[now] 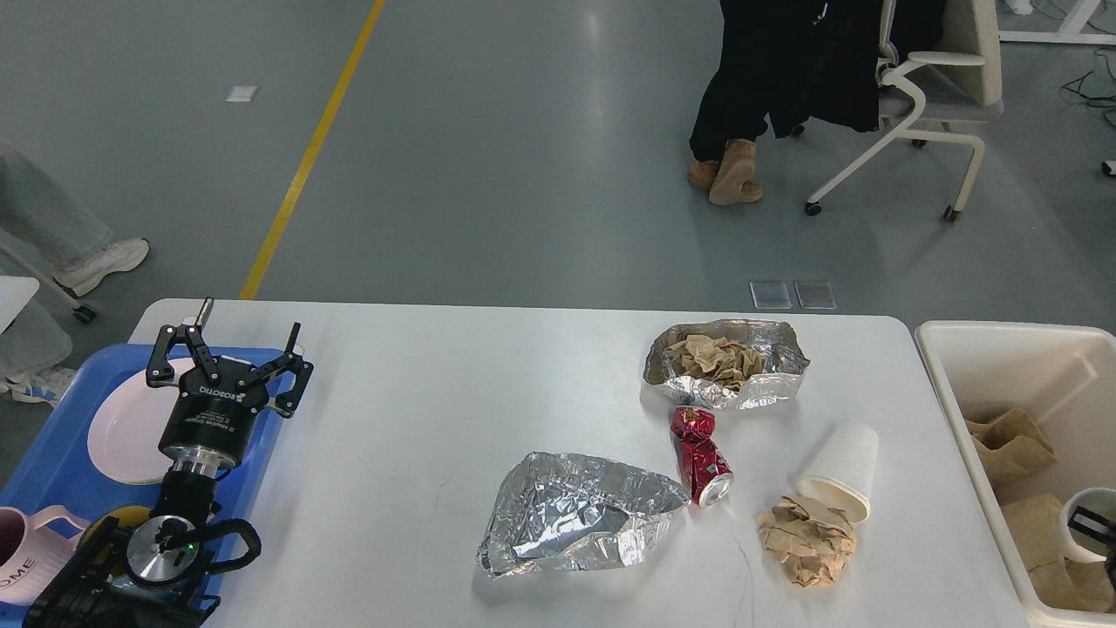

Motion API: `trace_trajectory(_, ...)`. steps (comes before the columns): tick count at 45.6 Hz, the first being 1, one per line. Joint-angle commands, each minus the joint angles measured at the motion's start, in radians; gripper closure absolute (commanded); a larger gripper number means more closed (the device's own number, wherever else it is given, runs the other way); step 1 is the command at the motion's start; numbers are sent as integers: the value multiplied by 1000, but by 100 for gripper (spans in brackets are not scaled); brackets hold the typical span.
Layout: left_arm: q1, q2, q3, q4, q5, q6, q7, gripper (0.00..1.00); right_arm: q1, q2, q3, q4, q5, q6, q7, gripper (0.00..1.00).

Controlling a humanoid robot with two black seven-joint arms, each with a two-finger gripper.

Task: Tidy desktop
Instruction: 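Raise the right gripper out of the bin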

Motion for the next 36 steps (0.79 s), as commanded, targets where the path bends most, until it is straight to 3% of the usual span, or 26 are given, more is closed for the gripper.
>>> trace_trajectory(1,0,0,0,0,0,-1,0,4,-34,20,4,1,0,-5,-2,100)
trace_trajectory(19,0,0,0,0,0,0,0,4,-37,20,11,-1,1,-13,-16,100)
trace_trajectory(22,0,0,1,0,0,-1,0,4,-38,20,14,-1,1,-51,-14,66)
trace_trajectory(25,0,0,0,0,0,0,0,4,-38,19,16,-1,1,-118,-10,13)
trace_trajectory(26,0,0,0,0,0,0,0,4,-38,20,16,-1,1,-143,-10,0)
trace_trajectory(36,0,0,1,0,0,0,0,4,-38,20,14,5,0,-183,-10,0)
